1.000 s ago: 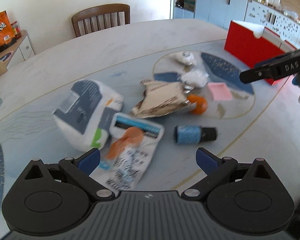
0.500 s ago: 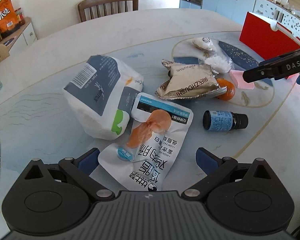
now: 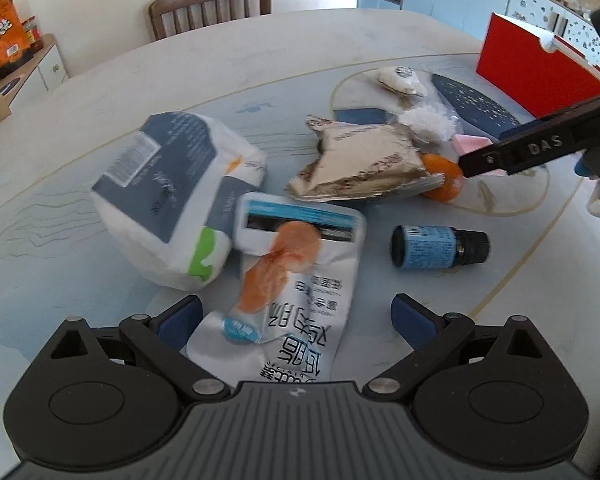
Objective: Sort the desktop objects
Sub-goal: 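Grasp the white sausage packet with left gripper while right gripper grasps pink tray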
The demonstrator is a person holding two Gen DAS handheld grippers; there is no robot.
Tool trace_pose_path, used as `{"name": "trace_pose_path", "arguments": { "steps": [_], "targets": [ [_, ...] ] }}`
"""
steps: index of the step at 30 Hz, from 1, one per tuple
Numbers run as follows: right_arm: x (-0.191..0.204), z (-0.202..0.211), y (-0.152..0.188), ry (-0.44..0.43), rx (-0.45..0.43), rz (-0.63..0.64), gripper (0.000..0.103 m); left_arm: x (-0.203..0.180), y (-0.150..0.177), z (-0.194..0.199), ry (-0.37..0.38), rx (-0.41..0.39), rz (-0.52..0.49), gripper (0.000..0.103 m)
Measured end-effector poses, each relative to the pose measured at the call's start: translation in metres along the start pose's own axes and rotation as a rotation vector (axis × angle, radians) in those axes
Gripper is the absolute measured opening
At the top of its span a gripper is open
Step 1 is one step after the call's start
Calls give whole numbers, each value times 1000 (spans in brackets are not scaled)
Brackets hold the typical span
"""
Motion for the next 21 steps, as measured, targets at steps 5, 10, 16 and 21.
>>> {"name": "trace_pose_path", "arguments": {
  "steps": [5,10,16,21],
  "targets": [
    [2,0,1,8,-2,24,84,-16,-1,1,11,5,-12,97],
    [5,-2,0,17,-2,42,82,-19,-2,0,-5,2,4,95],
    [7,0,-1,11,-18,50,69,-17,-6,1,-24,-20,21,78],
    [6,3,-1,1,-24,59,53,-11,-11,1,-47,-36,41,58]
  ]
}}
Point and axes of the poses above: each gripper's, at about its wrist camera, not at the fingertips, and z roughly against the way its jaws point, x to its left, y to its underside, the point moved 10 cm from there along -z, roughly the way its jaws point, and after that the axes turned 12 degrees about -x, right-handed, at the moved point
